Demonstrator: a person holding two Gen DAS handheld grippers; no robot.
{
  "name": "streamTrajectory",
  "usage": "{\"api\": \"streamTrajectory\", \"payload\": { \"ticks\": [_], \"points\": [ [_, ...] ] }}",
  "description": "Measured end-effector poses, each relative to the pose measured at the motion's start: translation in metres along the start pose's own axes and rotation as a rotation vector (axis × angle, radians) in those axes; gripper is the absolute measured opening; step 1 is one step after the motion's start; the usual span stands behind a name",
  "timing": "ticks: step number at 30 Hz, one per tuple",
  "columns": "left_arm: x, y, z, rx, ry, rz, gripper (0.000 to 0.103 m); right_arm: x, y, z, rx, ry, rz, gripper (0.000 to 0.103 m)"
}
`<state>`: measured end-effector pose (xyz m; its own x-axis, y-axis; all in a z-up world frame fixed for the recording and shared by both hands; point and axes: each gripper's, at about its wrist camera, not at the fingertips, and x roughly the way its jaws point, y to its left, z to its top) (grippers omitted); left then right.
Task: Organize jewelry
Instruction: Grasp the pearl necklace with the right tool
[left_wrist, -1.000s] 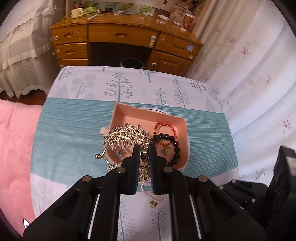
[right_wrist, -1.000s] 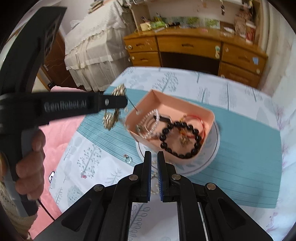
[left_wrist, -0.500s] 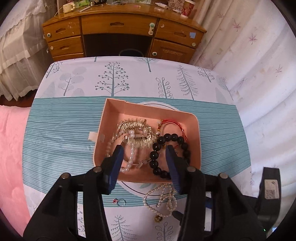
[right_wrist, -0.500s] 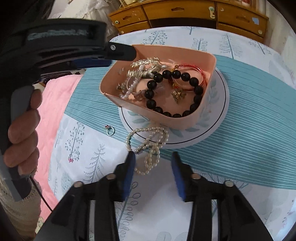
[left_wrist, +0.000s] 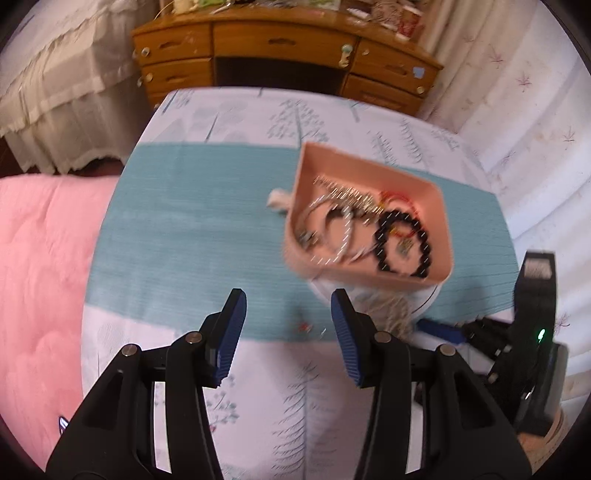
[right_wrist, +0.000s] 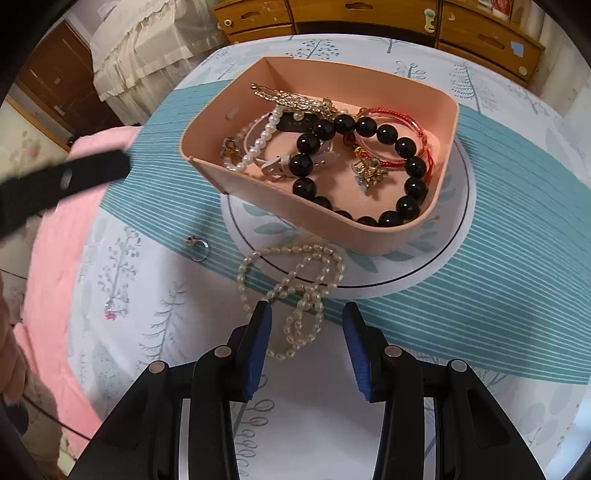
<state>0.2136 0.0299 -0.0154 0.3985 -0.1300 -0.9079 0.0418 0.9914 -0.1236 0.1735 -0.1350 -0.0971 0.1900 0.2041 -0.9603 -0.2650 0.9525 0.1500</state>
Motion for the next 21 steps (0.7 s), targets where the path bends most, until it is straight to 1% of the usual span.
{"api": "streamTrajectory", "payload": {
  "ticks": [3, 5, 8, 10, 11, 13, 16, 19, 21],
  "points": [
    [0.005, 0.012, -0.012, -0.011, 0.022, 0.007, 0.045, 0.003, 0.007, 0.001, -0.016, 0.002, -0.033, 0.04],
    [0.009, 0.017, -0.017, -0.015, 0.034, 0.006, 0.045, 0.005, 0.011, 0.001, -0.021, -0.001, -0.06, 0.037],
    [0.014, 0.023, -0.024, -0.026, 0.057, -0.005, 0.045, 0.007, 0.018, 0.001, -0.041, -0.005, -0.112, 0.031],
    [0.018, 0.021, -0.025, -0.027, 0.067, -0.015, 0.045, 0.01, 0.027, -0.001, -0.083, -0.009, -0.169, 0.027],
    [0.018, 0.021, -0.026, -0.025, 0.068, -0.016, 0.045, 0.01, 0.033, -0.003, -0.102, -0.014, -0.181, 0.023],
    [0.018, 0.02, -0.028, -0.018, 0.069, -0.016, 0.045, 0.011, 0.04, -0.004, -0.118, -0.014, -0.184, 0.011],
    [0.018, 0.019, -0.029, -0.013, 0.074, -0.015, 0.045, 0.013, 0.046, -0.005, -0.122, -0.016, -0.19, 0.01],
    [0.017, 0.021, -0.031, -0.013, 0.076, -0.016, 0.045, 0.011, 0.049, -0.008, -0.108, -0.017, -0.148, 0.01],
    [0.016, 0.022, -0.032, -0.012, 0.076, -0.014, 0.045, 0.004, 0.05, -0.01, -0.098, -0.033, -0.136, 0.01]
  ]
}}
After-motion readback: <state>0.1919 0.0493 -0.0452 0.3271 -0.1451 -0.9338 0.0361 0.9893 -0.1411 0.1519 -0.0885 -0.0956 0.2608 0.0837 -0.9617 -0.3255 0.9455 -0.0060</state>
